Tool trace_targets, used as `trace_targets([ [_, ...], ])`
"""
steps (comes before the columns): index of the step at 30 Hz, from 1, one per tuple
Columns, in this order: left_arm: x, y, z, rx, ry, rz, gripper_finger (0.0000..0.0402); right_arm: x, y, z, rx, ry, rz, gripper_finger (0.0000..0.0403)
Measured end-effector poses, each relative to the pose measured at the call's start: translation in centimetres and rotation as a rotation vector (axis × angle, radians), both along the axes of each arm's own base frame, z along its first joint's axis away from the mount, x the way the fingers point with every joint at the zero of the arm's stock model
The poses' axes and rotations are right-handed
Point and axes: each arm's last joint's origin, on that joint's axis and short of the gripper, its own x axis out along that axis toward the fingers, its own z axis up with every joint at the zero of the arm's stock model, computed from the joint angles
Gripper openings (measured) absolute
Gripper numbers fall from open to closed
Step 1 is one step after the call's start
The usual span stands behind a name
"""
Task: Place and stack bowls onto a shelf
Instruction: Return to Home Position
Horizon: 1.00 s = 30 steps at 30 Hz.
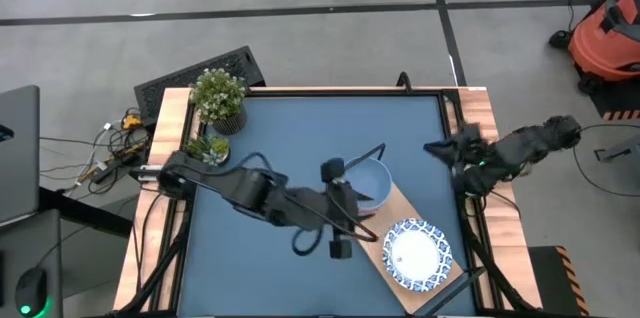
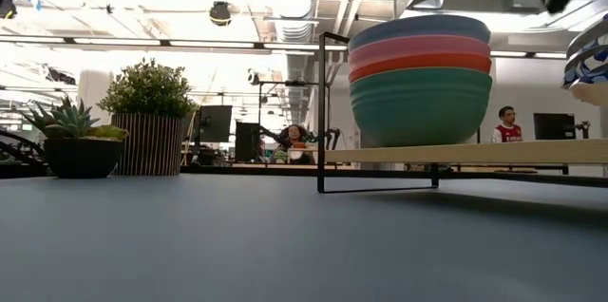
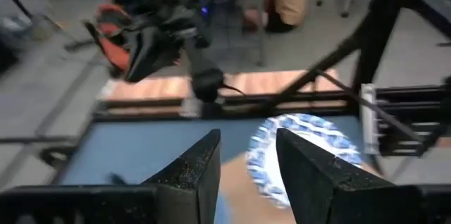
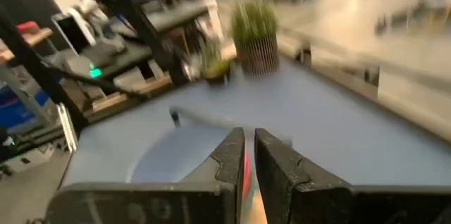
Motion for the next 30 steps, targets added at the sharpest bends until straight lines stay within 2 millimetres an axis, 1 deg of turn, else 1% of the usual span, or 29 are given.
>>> trace_targets([
  [3,-0.8,0.9,1.1,0.055,-0.026,0.065,0.0125,-1.4,-0.8,3.2,-0.097,-0.055,-0.029,0.0063],
  [5,-0.9,1.5,1.4,0.063,-0.039,0.128,0.0125,-2.4,-1.4,4.7,-0.126,-0.084,-0.052,0.0063],
  [9,-1.1,2.1,1.3,0.083,-0.010,0.164,0.0125,-3.9,-2.1,7.1,-0.094,-0.162,-0.060,0.0063],
  [11,-1.2,2.0,1.0,0.023,0.011,0.153,0.0125,-4.4,-2.4,7.8,-0.082,-0.185,-0.066,0.0063],
  [14,-1.3,2.1,0.5,0.021,0.062,0.127,0.0125,-5.0,-2.7,7.9,-0.103,-0.144,-0.060,0.0063],
  [17,-1.3,2.8,0.5,0.003,0.047,0.211,0.0125,-5.4,-2.9,8.1,-0.125,-0.139,-0.087,0.0063],
  [19,-2.1,3.5,0.8,-0.005,0.069,0.262,0.0125,-5.7,-3.1,8.2,-0.132,-0.146,-0.105,0.0063],
  [21,-3.4,4.3,1.6,-0.037,0.077,0.299,0.0125,-6.5,-3.5,8.0,-0.124,-0.165,-0.111,0.0063],
  [24,-5.8,5.2,3.3,-0.083,0.062,0.324,0.0125,-8.3,-4.5,7.7,-0.046,-0.239,-0.120,0.0063],
  [27,-8.4,5.5,4.8,-0.086,0.052,0.340,0.0125,-10.6,-5.6,6.9,0.004,-0.311,-0.126,0.0063],
  [30,-11.6,5.2,5.9,-0.047,0.053,0.378,0.0125,-12.7,-6.6,5.9,0.059,-0.397,-0.138,0.0063],
])
